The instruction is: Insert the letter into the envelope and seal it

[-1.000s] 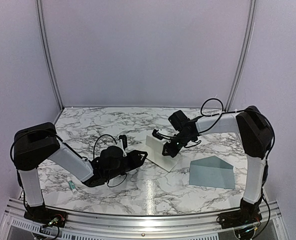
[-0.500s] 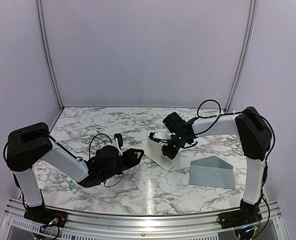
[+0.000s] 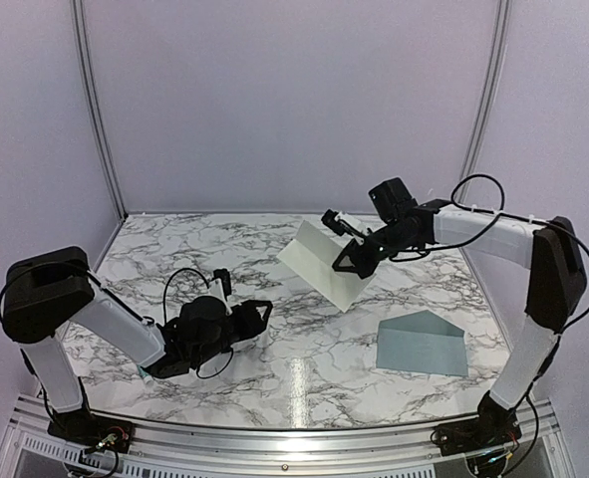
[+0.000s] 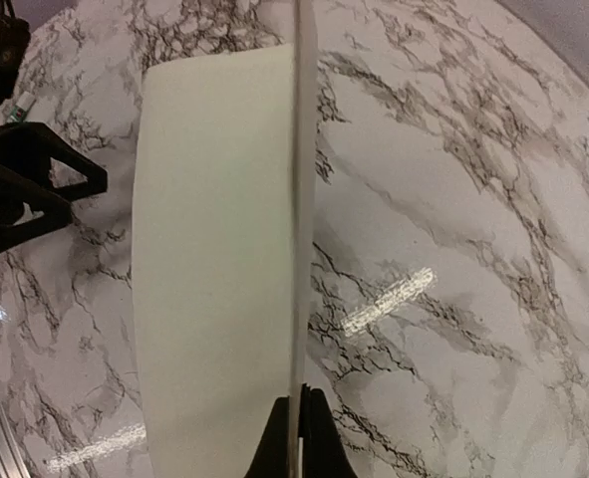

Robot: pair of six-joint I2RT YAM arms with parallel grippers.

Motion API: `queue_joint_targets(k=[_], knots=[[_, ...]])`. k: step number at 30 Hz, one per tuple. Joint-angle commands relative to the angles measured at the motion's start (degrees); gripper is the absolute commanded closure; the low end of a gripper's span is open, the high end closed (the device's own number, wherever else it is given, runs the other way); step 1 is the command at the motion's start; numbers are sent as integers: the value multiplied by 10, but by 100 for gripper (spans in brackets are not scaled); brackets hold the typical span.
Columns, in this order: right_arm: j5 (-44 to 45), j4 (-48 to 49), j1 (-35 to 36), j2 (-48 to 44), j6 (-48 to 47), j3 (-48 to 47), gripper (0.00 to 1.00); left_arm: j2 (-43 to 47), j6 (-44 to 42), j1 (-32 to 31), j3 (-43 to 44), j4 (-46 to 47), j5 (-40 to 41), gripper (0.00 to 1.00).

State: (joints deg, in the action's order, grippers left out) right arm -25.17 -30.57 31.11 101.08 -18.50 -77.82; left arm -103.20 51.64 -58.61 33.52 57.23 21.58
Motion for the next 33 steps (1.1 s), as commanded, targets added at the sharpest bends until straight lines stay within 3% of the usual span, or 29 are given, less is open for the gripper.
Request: queue_joint_targets(k=[1, 4, 7, 10, 12, 29, 33], knots=[[-117, -7, -6, -46, 3, -11, 100, -9, -48, -3, 17, 15, -7, 46], [-198, 4, -6, -69, 12, 3, 100, -29, -102, -8, 43, 64, -41, 46], [-264, -1, -6, -77, 16, 10, 100, -51, -153, -10, 49, 174, -93, 46], [-284, -4, -6, -80, 12, 18, 100, -70, -182, -12, 42, 315, -130, 46], [-289, -3, -5, -80, 10, 24, 100, -79, -188, -12, 49, 354, -151, 46], [-310, -13, 36, -81, -7, 45, 100, -99, -201, -19, 120, 384, -213, 47], [-314, -10, 36, -83, -6, 47, 100, -104, -177, -18, 119, 404, -212, 54]])
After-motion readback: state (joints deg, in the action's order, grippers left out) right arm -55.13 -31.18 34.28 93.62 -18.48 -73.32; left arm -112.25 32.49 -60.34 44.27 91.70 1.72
